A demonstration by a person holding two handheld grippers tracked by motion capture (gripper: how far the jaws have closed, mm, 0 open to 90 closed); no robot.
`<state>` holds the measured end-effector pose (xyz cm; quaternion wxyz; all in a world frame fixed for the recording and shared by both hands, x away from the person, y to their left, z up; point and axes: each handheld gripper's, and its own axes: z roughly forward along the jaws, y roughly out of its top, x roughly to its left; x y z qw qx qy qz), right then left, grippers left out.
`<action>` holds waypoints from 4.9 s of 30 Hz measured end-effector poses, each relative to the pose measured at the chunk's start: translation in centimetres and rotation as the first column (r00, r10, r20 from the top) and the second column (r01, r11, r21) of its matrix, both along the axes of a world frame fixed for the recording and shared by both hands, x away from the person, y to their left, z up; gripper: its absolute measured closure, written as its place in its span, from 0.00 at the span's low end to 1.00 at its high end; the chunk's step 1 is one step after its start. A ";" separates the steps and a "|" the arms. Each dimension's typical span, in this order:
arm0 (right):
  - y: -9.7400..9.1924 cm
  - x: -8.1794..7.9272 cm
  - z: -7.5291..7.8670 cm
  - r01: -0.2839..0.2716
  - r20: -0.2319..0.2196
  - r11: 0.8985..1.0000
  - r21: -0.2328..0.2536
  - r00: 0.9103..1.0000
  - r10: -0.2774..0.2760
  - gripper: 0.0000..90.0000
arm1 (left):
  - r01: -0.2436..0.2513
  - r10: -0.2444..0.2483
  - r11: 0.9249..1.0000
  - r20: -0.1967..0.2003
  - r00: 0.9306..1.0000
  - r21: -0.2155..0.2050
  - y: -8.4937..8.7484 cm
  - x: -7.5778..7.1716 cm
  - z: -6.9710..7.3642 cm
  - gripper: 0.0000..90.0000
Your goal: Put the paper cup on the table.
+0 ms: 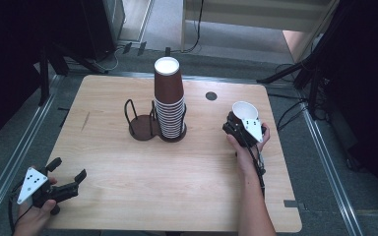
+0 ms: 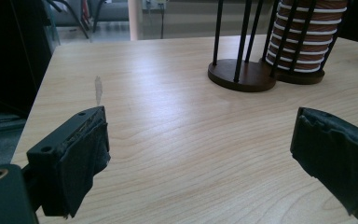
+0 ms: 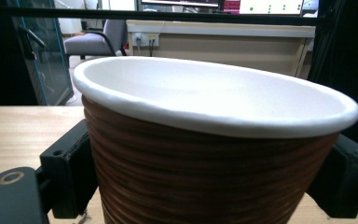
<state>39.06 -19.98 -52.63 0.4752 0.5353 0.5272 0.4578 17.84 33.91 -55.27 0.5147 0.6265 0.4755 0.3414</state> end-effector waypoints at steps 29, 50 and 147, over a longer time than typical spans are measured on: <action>0.2 0.2 -1.4 -0.004 -0.072 0.999 -0.050 0.997 0.000 0.08 | -0.007 0.007 1.000 -0.006 1.000 0.017 -0.2 0.1 0.0 0.06; 0.0 -2.1 0.4 -0.076 -0.104 0.997 -0.016 0.992 0.074 0.00 | -0.006 0.006 1.000 -0.014 1.000 0.016 -0.2 0.1 0.0 0.06; -14.0 -19.0 -1.0 -0.056 -0.101 0.998 -0.040 0.994 0.051 0.00 | -0.012 0.013 0.999 -0.019 1.000 0.045 -0.4 0.2 0.1 0.07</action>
